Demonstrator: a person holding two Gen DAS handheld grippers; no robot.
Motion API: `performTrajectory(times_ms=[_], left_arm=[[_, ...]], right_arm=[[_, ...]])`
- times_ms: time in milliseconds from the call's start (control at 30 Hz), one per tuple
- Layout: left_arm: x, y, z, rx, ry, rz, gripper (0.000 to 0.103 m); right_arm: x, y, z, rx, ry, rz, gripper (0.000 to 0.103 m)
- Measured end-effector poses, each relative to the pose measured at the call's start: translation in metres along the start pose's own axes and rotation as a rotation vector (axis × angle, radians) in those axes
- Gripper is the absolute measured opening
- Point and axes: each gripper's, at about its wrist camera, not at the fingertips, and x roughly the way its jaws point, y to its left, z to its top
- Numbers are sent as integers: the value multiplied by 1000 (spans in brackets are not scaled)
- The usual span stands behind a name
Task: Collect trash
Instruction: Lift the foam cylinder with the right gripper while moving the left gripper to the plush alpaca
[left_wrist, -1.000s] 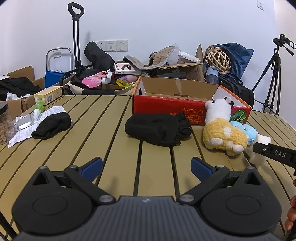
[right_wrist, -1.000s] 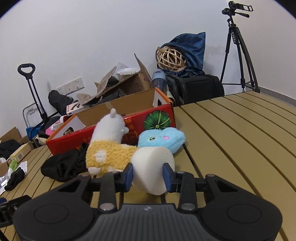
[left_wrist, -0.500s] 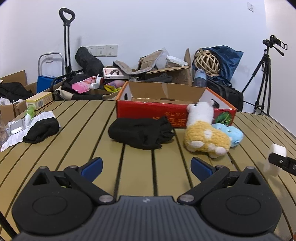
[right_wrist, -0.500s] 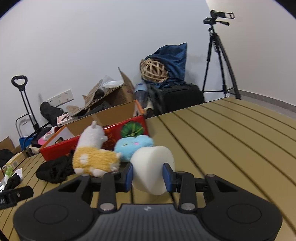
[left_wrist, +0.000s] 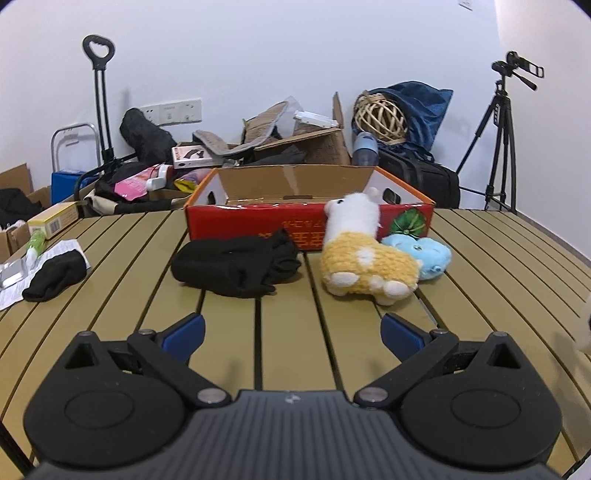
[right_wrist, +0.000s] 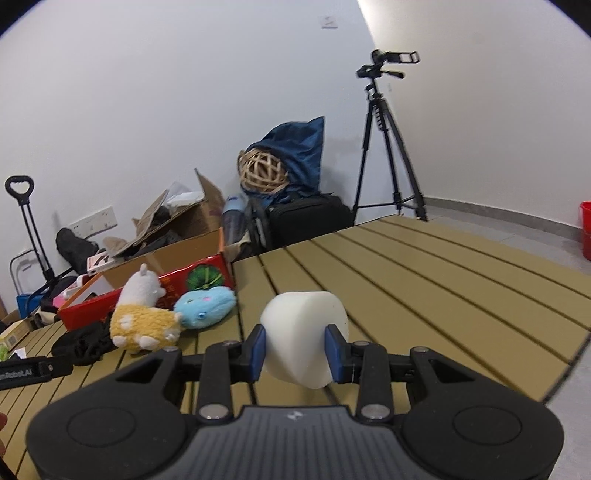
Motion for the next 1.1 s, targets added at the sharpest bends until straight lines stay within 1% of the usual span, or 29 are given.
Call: performTrajectory(times_ms=[100,267,367,467,567,733,933,1100], left_arm=[[0,-6,-2,14,-5,-5,103],[3,-17,-8,43,5,-6,103],[4,-24,-14,65,15,-10,103],[3,-28,-19,68,26,-34,103],[1,-35,-21,87,20,-45,103],[4,-53,-10,140,5,-54,103],[25,-74,6,210,3,-48,103],[53,-78,22,195,34,-39,103]], right_arm=[[-7,-12,-5,17,-6,-16,33],[-10,-33,-1,36,-30,-47,33],[-11,-46,3,55,-41,-52,33],[-12,-55,7,65,-60,-54,33],[-12,-63,12,81,-67,-49,33],[-6,-74,15,111,-67,-59,33],[3,-83,15,136,-63,-80,33],[8,-90,16,144,-66,-103,33]])
